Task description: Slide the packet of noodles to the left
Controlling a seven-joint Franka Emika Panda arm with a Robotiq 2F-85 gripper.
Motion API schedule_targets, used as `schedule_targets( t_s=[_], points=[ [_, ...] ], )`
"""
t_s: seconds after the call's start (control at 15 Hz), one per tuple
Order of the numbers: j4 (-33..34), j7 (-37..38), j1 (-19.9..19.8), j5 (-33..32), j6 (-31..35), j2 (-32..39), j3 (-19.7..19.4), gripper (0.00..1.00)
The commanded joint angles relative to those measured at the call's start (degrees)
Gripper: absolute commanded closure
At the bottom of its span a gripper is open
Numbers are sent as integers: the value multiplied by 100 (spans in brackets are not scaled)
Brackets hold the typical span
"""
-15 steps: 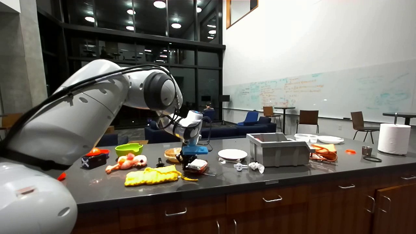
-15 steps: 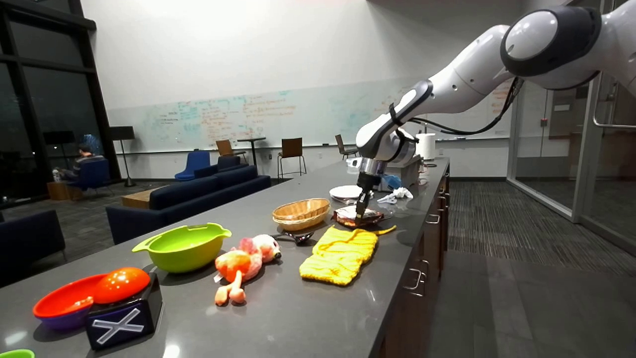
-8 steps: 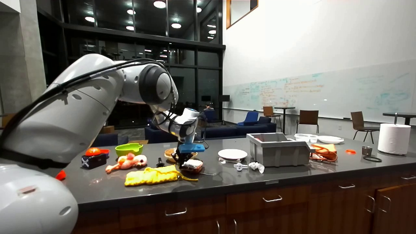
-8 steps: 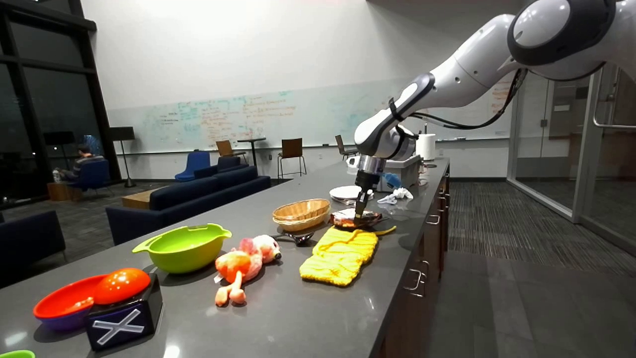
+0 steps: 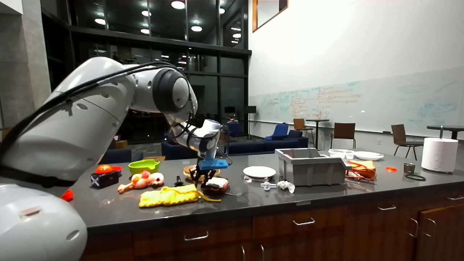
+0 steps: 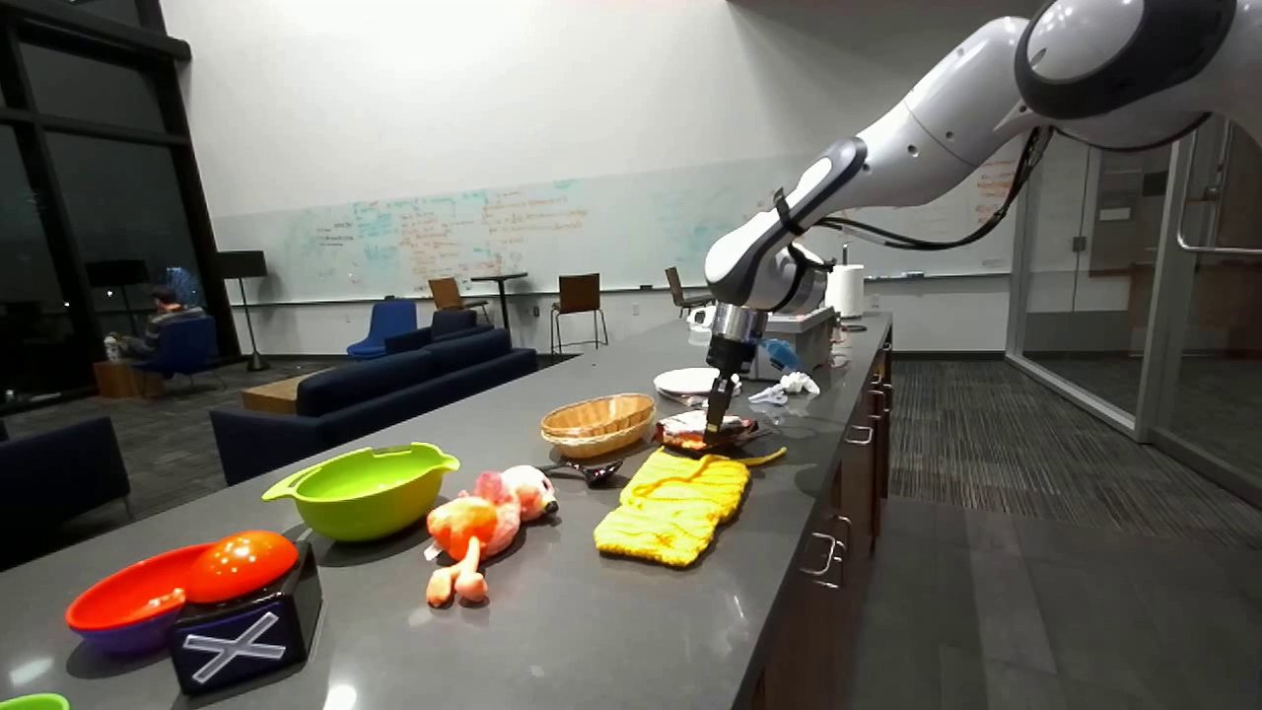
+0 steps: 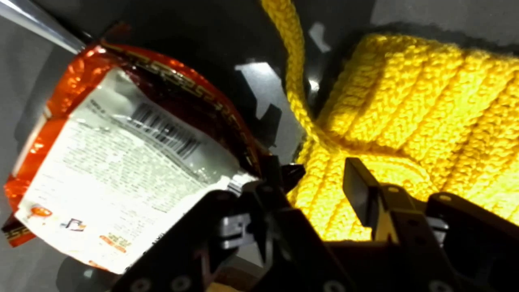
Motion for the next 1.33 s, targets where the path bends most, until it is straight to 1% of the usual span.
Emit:
schedule_targets(
  t_s=[0.0, 0.2, 0.27, 0.53, 0.87, 1.27],
  points=[
    [-206, -24, 36, -52, 36, -242, -85, 22],
    [-183, -8, 40, -53, 46, -250, -106, 2],
    [-192, 8, 46, -58, 48, -268, -116, 1],
    [-159, 36, 52, -63, 127, -267, -147, 0],
    [-143, 79, -50, 16, 323, -442, -203, 0],
    [93, 338, -290, -31, 616, -444, -595, 0]
  ],
)
